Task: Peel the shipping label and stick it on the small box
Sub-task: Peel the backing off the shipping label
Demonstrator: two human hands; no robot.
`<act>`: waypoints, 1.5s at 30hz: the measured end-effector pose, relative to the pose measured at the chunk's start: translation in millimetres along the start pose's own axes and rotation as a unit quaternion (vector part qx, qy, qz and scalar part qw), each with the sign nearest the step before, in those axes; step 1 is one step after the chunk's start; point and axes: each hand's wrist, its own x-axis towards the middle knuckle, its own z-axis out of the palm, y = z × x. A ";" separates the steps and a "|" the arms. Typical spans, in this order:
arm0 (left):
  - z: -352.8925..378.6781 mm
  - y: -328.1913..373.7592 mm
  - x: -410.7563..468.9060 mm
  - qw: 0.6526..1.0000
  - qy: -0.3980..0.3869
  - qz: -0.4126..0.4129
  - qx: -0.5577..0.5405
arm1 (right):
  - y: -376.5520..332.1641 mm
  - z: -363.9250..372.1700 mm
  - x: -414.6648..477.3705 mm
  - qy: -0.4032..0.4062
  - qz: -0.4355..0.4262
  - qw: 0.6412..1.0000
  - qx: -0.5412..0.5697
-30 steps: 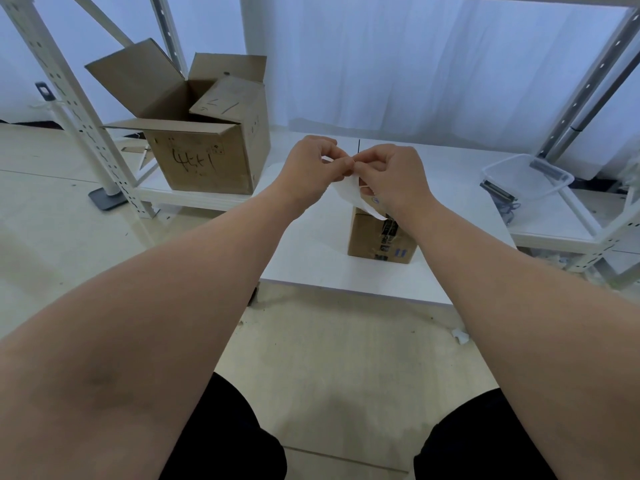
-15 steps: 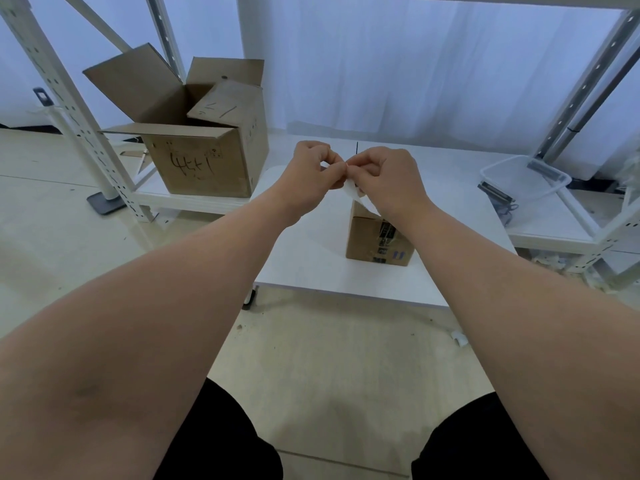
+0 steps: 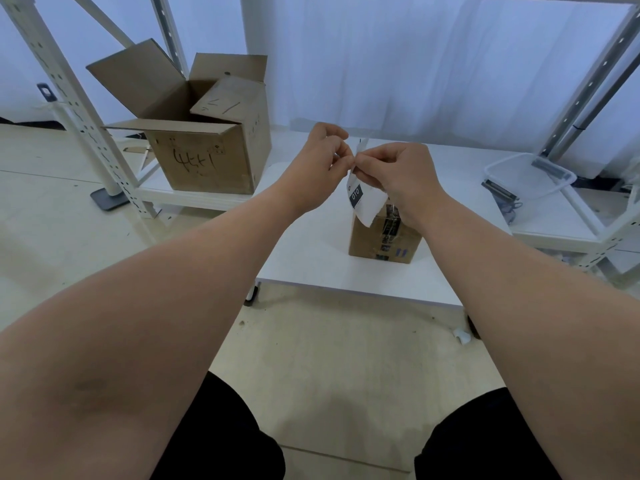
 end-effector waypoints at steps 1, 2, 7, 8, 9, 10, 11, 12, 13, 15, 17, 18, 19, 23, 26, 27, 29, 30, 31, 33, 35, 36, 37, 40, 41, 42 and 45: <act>-0.5 -0.2 -0.1 1.000 0.001 0.005 0.004 | -0.1 0.0 -0.1 0.002 0.002 1.000 0.002; -0.9 -0.8 0.1 1.000 0.002 0.012 0.011 | -0.7 0.3 -0.3 0.005 0.005 1.000 0.004; -3.4 -1.5 -0.7 0.997 0.006 0.059 0.047 | -3.7 1.6 -0.3 0.012 0.042 0.999 0.030; -3.6 -1.9 -1.0 0.997 0.006 0.063 0.049 | -3.5 2.2 0.0 0.011 0.049 0.998 0.040; -3.7 -2.2 -1.1 0.997 0.006 0.065 0.050 | -3.6 2.3 -0.1 0.008 0.056 0.997 0.054; -3.7 -2.7 -1.2 0.997 0.007 0.066 0.050 | -3.7 2.4 -0.7 0.005 0.061 0.996 0.068; -3.9 -2.9 -1.0 0.996 0.008 0.066 0.052 | -3.5 2.2 -1.2 0.001 0.065 0.995 0.080; -4.1 -3.2 -0.5 0.996 0.009 0.065 0.053 | -3.2 1.8 -1.0 -0.001 0.067 0.994 0.087; -4.5 -3.3 -0.3 0.997 0.010 0.062 0.052 | -2.6 1.1 -0.7 -0.004 0.067 0.994 0.090; -4.7 -3.5 -0.2 0.997 0.013 0.057 0.048 | -2.6 0.5 -0.9 -0.010 0.067 0.994 0.091; -3.7 -4.2 -0.8 0.998 0.012 0.051 0.046 | -1.9 0.3 -0.9 -0.011 0.069 0.994 0.089; -3.2 -4.7 -1.1 0.998 0.012 0.049 0.044 | -1.3 0.3 -1.1 -0.009 0.070 0.994 0.087; -2.8 -4.8 -1.2 0.998 0.014 0.046 0.041 | -1.1 0.1 -0.8 -0.008 0.071 0.994 0.087; -3.3 -3.4 -1.1 0.999 0.014 0.038 0.035 | -1.8 -0.1 0.2 -0.010 0.073 0.993 0.091; -2.4 -2.8 -0.2 0.999 0.017 0.026 0.029 | -0.6 -0.4 1.1 -0.006 0.072 0.994 0.085; -2.2 -2.1 -0.2 0.999 0.018 0.020 0.019 | 0.3 -0.7 1.3 -0.005 0.072 0.994 0.080; -2.5 -0.6 -0.6 1.000 0.014 0.006 -0.016 | 0.8 -1.3 1.1 -0.007 0.071 0.994 0.079; -3.1 0.4 -0.9 1.000 0.009 0.003 -0.030 | 0.7 -1.6 1.0 -0.007 0.070 0.994 0.078; -4.4 1.6 -1.2 0.999 0.004 0.002 -0.034 | 0.3 -2.0 0.9 -0.007 0.069 0.995 0.076; -6.3 2.8 -1.6 1.000 -0.006 0.002 -0.030 | 0.0 -2.1 1.3 -0.003 0.068 0.995 0.074; -7.0 2.9 -2.0 1.000 -0.012 0.004 -0.028 | -0.1 -0.6 0.8 0.000 0.071 0.995 0.076; -7.0 2.7 -2.1 1.000 -0.014 0.006 -0.027 | 0.0 0.1 0.6 0.002 0.073 0.995 0.072; -7.1 2.6 -2.3 1.000 -0.015 0.010 -0.024 | -0.1 0.3 0.7 0.003 0.075 0.995 0.068; -6.8 2.0 -2.0 1.000 -0.011 0.020 -0.013 | 0.0 -0.1 1.2 -0.001 0.072 0.995 0.064; -6.9 2.2 -2.1 1.000 -0.008 0.022 -0.010 | -0.4 -0.4 1.1 -0.006 0.069 0.995 0.066; -6.8 2.3 -2.0 1.000 -0.004 0.021 -0.009 | -0.8 -0.2 0.8 -0.012 0.065 0.995 0.069; -8.3 2.6 -1.9 1.000 0.009 0.004 -0.026 | -1.0 0.1 0.0 -0.034 0.054 0.995 0.079</act>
